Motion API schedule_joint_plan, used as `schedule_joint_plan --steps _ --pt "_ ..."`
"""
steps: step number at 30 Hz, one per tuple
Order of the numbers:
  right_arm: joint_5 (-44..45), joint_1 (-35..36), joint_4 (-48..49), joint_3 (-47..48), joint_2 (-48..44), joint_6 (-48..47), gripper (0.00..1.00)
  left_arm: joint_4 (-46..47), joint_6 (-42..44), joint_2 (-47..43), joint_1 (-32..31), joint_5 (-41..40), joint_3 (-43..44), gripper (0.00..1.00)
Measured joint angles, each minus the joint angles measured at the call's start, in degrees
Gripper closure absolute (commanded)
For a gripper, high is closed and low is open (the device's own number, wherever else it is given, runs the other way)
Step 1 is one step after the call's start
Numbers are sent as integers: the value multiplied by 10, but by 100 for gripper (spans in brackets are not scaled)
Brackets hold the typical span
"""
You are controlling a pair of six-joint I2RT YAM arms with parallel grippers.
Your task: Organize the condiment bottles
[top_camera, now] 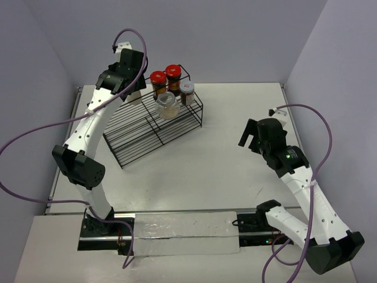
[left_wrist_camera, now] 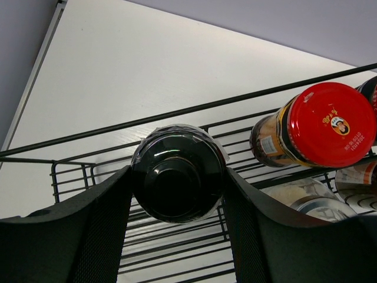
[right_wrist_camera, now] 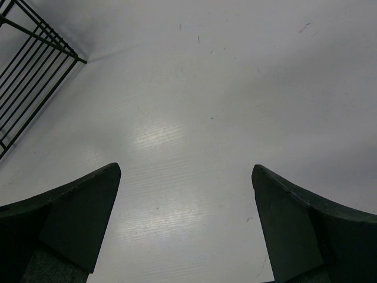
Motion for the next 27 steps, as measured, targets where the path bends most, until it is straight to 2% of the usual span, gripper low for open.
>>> schedule_joint_plan --steps 11,21,23,26,27 --pt "0 0 0 -6 0 0 0 63 -12 1 3 2 -105 90" --pt "0 0 0 -8 0 0 0 94 -27 1 4 4 -127 90" --pt "0 0 0 -8 0 0 0 99 -28 1 4 4 -130 82" --pt "0 0 0 -8 0 0 0 104 -28 1 4 4 -133 49" --pt "0 0 0 -8 0 0 0 107 -27 0 4 4 -135 41"
